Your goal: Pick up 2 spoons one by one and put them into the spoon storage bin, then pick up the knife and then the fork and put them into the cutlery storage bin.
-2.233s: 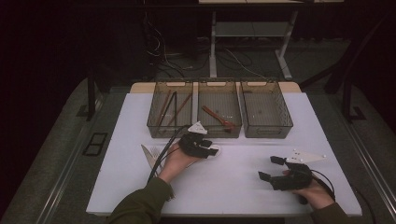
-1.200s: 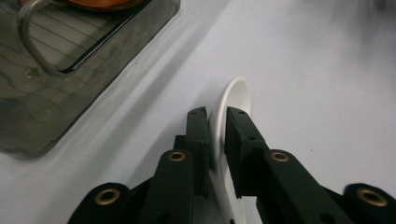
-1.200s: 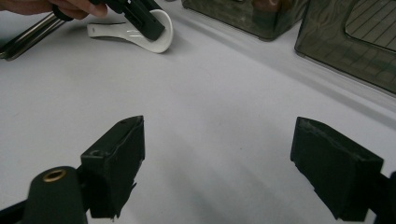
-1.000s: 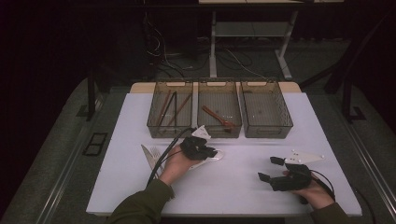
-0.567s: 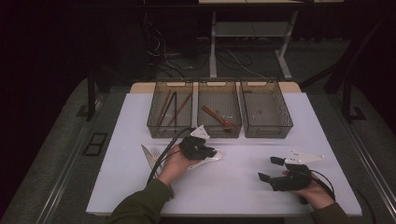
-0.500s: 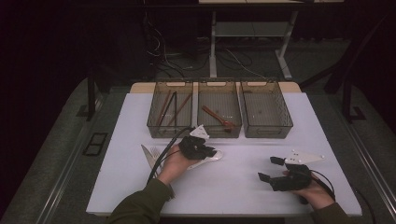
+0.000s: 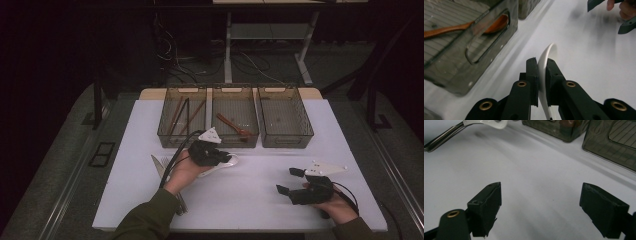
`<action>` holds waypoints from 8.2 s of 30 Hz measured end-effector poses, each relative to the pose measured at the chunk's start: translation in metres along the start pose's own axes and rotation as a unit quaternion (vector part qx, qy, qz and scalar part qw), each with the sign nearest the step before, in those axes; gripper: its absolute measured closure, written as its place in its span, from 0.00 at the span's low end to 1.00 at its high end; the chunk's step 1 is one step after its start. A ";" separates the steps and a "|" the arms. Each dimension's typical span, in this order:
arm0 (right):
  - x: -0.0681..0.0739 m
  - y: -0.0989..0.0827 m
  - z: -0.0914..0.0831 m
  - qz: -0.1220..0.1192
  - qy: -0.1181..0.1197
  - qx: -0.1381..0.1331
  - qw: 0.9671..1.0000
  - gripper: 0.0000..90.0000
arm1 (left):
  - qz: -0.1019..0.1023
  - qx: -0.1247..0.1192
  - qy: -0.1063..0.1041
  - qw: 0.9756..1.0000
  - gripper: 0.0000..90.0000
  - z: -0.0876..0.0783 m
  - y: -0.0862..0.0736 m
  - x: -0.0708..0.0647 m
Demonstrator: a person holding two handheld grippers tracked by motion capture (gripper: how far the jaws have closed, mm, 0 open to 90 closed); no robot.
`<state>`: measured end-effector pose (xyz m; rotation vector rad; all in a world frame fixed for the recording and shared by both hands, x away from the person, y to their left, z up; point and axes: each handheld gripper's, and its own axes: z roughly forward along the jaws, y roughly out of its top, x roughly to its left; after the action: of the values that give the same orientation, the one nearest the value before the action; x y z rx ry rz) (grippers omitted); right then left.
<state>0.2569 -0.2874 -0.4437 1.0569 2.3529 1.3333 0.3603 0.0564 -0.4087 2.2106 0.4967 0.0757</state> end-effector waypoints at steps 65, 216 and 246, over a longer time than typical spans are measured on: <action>0.001 0.001 -0.002 0.000 0.003 -0.006 1.000 0.19 | -0.040 -0.001 0.123 0.992 0.74 0.048 0.085 0.078; 0.001 0.000 0.000 -0.005 -0.005 0.001 1.000 0.19 | 0.019 0.063 0.018 0.998 0.99 -0.014 -0.065 -0.038; 0.002 0.000 0.000 -0.010 -0.004 0.004 1.000 0.19 | -0.012 0.036 0.078 0.996 0.69 -0.055 -0.059 0.029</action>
<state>0.2557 -0.2862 -0.4436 1.0353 2.3596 1.3119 0.3557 0.1414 -0.4216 2.2795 0.6205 0.2231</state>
